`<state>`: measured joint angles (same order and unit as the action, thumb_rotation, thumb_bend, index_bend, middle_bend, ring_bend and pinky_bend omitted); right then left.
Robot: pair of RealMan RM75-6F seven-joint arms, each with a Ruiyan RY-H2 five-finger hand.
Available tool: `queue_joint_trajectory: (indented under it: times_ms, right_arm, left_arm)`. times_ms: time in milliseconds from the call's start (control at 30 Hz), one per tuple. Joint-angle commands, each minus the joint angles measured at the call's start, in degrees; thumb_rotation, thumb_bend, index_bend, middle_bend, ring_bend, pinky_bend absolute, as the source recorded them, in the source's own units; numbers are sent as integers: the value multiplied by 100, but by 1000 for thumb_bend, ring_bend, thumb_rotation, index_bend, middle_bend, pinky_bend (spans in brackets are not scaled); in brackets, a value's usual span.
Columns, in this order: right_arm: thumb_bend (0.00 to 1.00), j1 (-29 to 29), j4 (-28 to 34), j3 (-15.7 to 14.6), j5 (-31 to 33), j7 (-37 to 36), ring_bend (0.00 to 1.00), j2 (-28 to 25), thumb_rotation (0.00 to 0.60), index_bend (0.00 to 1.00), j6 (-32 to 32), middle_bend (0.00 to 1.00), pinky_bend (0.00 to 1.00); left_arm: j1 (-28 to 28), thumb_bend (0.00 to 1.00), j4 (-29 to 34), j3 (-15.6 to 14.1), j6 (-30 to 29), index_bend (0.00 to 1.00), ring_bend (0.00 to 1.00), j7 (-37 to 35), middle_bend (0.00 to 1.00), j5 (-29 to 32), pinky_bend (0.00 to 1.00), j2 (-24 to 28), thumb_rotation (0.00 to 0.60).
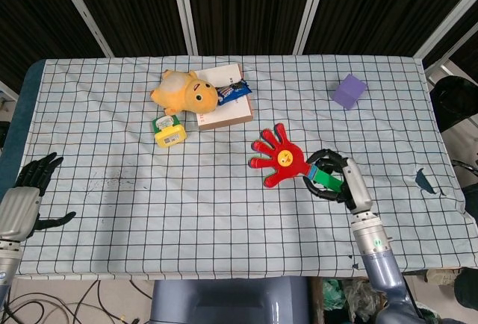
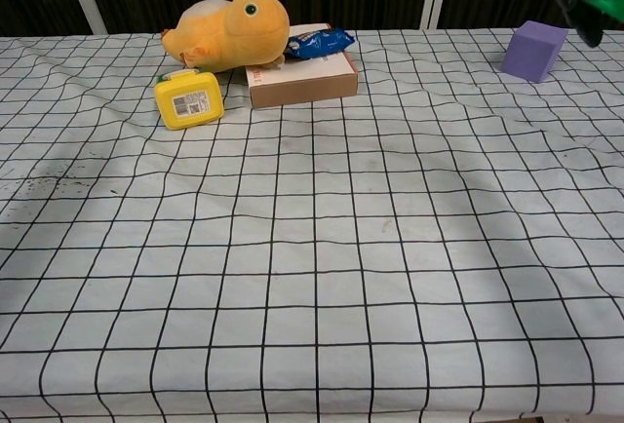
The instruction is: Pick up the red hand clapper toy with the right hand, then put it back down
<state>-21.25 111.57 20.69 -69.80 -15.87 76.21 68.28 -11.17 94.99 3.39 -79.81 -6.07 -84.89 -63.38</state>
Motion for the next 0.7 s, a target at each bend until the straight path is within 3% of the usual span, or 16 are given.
queue_joint_trajectory:
  times_ms: [33,533,633,700]
  right_arm:
    - [905,-406,-912,-587,437,3291,641,415,600,877,-17,723,697]
    - [848,-755,-1668,-588,1016,3699,625,1084,600,877,-141,704,637]
    - [763,-835,-1805,-601,1083,3807,580,1152,600,873,-198,658,540]
    - [627,-867,-1867,-618,1122,3888,467,1175,600,792,-208,553,394]
  left_arm:
    - [-1,0,0,5,0,0,0,-8,0,4,18,3,600]
    - [-11,0,9,11,33,0,0,-14,0,31,18,3,600]
    - [-12,0,5,14,32,0,0,-20,0,32,18,4,600]
    - [-14,0,2,15,40,0,0,-22,0,38,18,5,600]
